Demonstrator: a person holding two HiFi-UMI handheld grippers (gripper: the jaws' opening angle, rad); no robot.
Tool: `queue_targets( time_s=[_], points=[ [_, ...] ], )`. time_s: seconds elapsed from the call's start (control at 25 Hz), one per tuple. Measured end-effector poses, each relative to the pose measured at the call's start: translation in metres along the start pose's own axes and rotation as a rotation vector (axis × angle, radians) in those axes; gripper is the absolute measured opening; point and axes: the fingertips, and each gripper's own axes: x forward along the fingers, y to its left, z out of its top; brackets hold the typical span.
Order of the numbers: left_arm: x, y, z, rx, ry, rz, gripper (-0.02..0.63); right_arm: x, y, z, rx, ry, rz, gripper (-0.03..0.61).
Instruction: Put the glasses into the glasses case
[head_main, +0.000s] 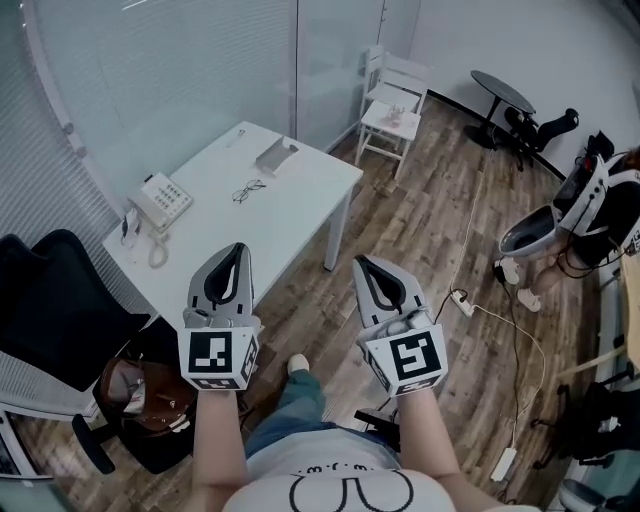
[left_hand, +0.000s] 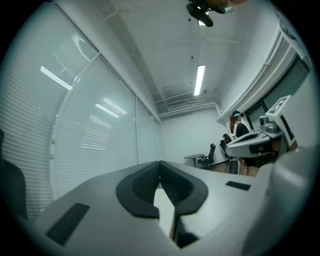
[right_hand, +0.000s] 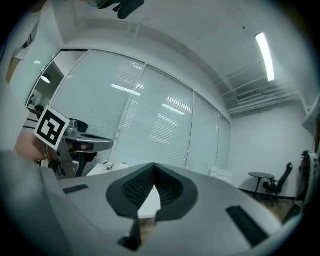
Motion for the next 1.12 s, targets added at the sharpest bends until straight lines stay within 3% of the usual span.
queue_targets(
  time_s=[0.52,1.12],
  points=[
    [0.178,0.082,-0.05,-0.037,0.05,0.014,0.015,0.191,-0.068,-0.027,-0.008,0.037,0.072,0.011],
    [0.287,0.14,-0.096,-0.037,0.12,0.133,0.015,0.331,-0.149,-0.07,0.07,0.06,0.086,0.011]
  ],
)
